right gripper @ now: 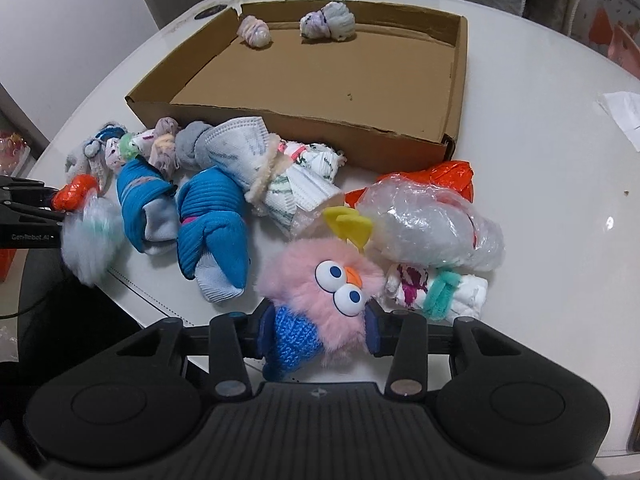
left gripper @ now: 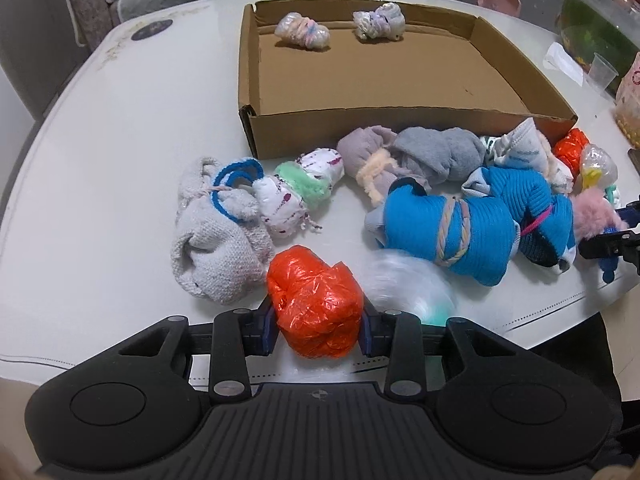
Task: Organize objects
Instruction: 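Grasp the orange bag bundle with left tool while right tool grasps the pink fluffy toy, then carry orange bundle and pink fluffy toy into the box and release both, then grasp the bubble-wrap bundle with left tool while right tool grasps the white sock bundle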
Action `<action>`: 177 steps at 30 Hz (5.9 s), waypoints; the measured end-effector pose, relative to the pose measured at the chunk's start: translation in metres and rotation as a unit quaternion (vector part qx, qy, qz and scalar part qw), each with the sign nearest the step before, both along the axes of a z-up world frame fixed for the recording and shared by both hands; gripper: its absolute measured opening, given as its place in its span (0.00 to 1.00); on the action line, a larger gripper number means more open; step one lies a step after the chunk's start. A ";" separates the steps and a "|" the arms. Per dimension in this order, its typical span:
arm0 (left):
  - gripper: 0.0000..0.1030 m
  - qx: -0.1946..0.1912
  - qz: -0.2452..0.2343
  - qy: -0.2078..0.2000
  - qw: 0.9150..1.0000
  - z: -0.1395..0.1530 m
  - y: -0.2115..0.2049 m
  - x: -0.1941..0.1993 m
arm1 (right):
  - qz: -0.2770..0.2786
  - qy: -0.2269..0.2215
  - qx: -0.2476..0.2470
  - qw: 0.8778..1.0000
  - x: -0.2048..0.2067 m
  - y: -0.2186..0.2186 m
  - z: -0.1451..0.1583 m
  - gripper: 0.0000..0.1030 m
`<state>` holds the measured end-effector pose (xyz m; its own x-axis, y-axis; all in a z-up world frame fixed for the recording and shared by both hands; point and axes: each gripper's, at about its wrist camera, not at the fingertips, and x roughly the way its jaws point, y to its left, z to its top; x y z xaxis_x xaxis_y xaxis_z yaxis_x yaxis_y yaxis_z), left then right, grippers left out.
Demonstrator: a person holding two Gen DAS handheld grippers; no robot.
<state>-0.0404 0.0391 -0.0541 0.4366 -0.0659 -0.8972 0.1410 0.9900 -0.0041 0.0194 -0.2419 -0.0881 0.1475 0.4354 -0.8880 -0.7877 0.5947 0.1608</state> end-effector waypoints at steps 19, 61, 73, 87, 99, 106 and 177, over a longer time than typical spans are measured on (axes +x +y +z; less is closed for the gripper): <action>0.40 -0.020 -0.001 -0.012 1.000 0.015 0.001 0.007 | 0.008 -0.012 0.015 1.000 0.007 0.001 0.018 0.38; 0.40 -0.026 -0.066 0.019 0.997 0.081 -0.036 0.212 | 0.096 -0.038 0.044 0.994 0.120 0.149 0.107 0.39; 0.40 0.004 -0.060 0.009 0.998 0.057 -0.036 0.234 | 0.098 -0.022 0.017 0.995 0.136 0.184 0.078 0.39; 0.40 0.029 -0.100 -0.010 0.994 0.033 -0.030 0.251 | 0.159 -0.029 -0.009 0.987 0.148 0.208 0.054 0.41; 0.41 0.046 -0.117 0.004 0.992 0.000 -0.029 0.258 | 0.186 -0.018 -0.042 0.982 0.147 0.229 0.023 0.41; 0.43 0.041 -0.112 0.005 0.993 -0.002 -0.025 0.260 | 0.194 -0.024 -0.066 0.979 0.152 0.237 0.019 0.41; 0.83 -0.034 -0.005 -0.039 0.999 0.025 -0.024 -0.036 | 0.048 -0.053 -0.042 0.997 0.060 -0.030 0.053 0.92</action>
